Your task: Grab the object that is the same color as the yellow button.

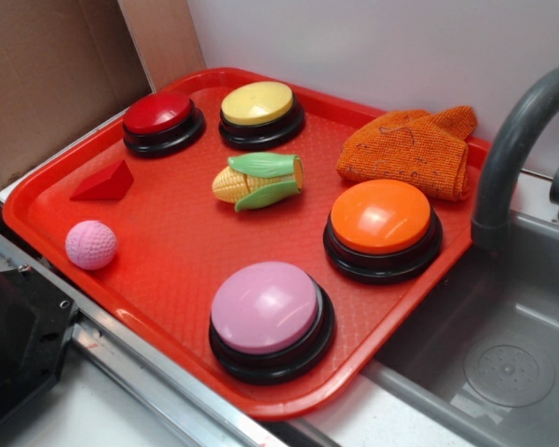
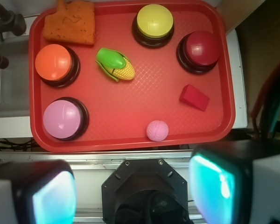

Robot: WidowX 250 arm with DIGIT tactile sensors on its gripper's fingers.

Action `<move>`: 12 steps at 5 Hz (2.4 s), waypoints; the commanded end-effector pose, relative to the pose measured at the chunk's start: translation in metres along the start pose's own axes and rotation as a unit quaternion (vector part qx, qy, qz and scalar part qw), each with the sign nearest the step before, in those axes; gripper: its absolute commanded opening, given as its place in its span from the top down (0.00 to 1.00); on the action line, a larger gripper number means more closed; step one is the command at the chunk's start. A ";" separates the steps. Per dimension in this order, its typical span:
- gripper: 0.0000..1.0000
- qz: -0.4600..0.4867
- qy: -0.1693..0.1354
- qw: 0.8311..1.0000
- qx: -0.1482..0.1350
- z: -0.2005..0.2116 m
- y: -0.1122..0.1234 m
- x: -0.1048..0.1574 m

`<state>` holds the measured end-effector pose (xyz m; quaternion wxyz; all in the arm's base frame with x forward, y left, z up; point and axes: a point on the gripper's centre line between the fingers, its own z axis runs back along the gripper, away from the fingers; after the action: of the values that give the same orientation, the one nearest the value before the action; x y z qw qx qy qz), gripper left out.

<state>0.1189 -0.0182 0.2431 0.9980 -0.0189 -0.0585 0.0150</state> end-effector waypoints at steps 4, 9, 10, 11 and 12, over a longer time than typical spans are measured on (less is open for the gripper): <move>0.00 -0.083 0.020 0.996 0.036 -0.019 -0.010 0.092; 0.00 -0.245 0.151 0.957 0.028 -0.157 -0.002 0.153; 0.00 -0.261 0.174 0.949 0.027 -0.179 -0.005 0.142; 0.00 -0.278 0.171 0.945 0.026 -0.180 -0.013 0.130; 0.00 -0.283 0.175 0.943 0.029 -0.187 -0.015 0.123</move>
<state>0.2639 -0.0281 0.0584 0.9517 0.0207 0.1519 -0.2661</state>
